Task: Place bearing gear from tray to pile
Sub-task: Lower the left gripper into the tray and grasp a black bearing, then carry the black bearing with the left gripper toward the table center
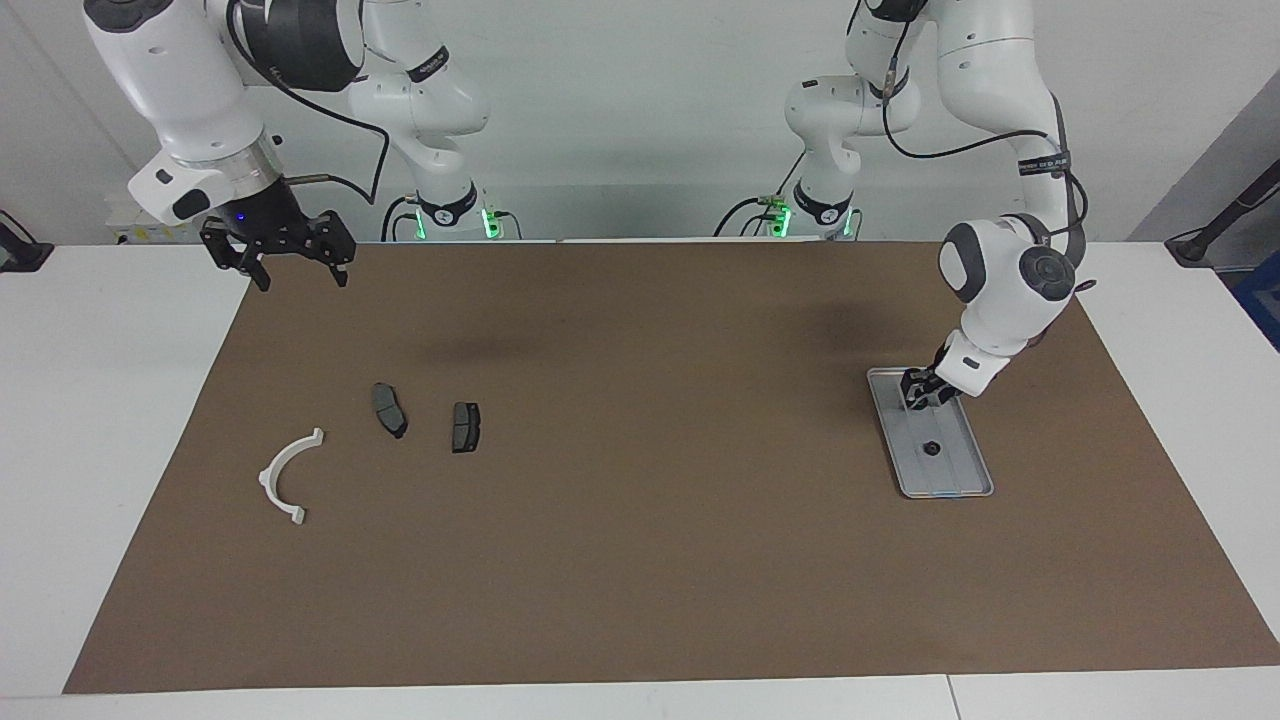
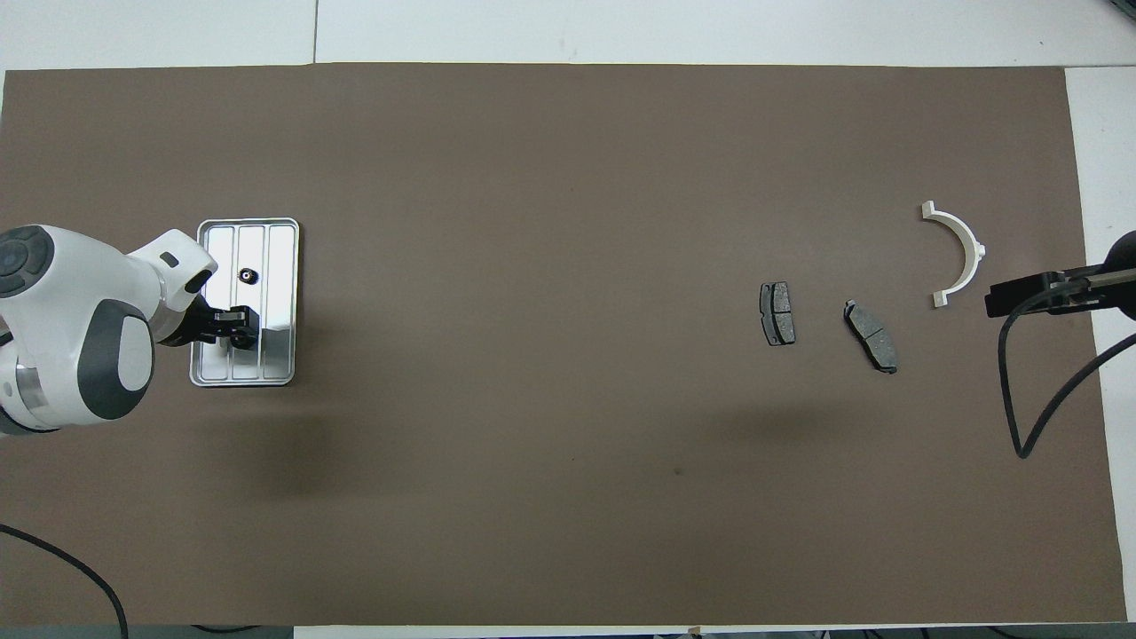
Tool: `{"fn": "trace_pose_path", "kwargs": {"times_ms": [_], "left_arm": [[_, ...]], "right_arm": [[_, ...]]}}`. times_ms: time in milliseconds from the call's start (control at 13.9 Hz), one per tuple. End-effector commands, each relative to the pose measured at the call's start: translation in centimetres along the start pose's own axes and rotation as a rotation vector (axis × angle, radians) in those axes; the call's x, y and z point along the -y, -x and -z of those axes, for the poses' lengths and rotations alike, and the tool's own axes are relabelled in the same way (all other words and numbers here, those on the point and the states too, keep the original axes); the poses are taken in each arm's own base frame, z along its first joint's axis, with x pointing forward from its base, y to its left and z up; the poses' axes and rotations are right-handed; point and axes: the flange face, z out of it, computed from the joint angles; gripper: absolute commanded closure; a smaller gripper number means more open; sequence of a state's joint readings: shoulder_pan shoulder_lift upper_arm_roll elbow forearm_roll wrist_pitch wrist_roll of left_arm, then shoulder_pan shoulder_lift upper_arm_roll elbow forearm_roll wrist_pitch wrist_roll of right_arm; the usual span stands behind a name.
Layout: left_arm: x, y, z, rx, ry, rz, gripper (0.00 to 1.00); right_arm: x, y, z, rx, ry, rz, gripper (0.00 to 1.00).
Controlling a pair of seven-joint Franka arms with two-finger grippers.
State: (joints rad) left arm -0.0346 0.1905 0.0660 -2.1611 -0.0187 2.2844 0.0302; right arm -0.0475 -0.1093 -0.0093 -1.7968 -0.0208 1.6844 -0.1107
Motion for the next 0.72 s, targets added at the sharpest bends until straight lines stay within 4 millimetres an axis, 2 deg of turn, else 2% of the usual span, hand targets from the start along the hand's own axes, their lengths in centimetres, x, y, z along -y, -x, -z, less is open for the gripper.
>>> {"fn": "trace_pose_path", "kwargs": {"times_ms": [0,144,215,431,574,646], "left_arm": [[-0.35,0.60,-0.34,-0.020,-0.006,0.023,0.40],[-0.35,0.65,-0.41,-0.018,-0.006,0.023,0.41],[-0.35,0.65,-0.32,-0.020,-0.006,0.026,0.45],[-0.44,0.70,-0.43,-0.020,-0.006,0.029,0.68],[-0.60,0.73,-0.53,-0.026,-0.006,0.043,0.93],[-0.94,0.50,-0.35,-0.027,-0.003,0.044,1.00]], "right_arm": [[-0.10,0.49,-0.33,0.014,-0.016,-0.008,0.00],[-0.02,0.44,-0.36,0.011,-0.015,-0.008,0.00],[-0.02,0.47,-0.51,0.014,-0.016,-0.006,0.00],[-0.48,0.62,-0.86,0.020,-0.017,-0.009,0.00],[-0.64,0.64,-0.87,0.020,-0.017,-0.012,0.00],[-0.81,0.64,-0.86,0.018,-0.017,-0.015,0.00]]}}
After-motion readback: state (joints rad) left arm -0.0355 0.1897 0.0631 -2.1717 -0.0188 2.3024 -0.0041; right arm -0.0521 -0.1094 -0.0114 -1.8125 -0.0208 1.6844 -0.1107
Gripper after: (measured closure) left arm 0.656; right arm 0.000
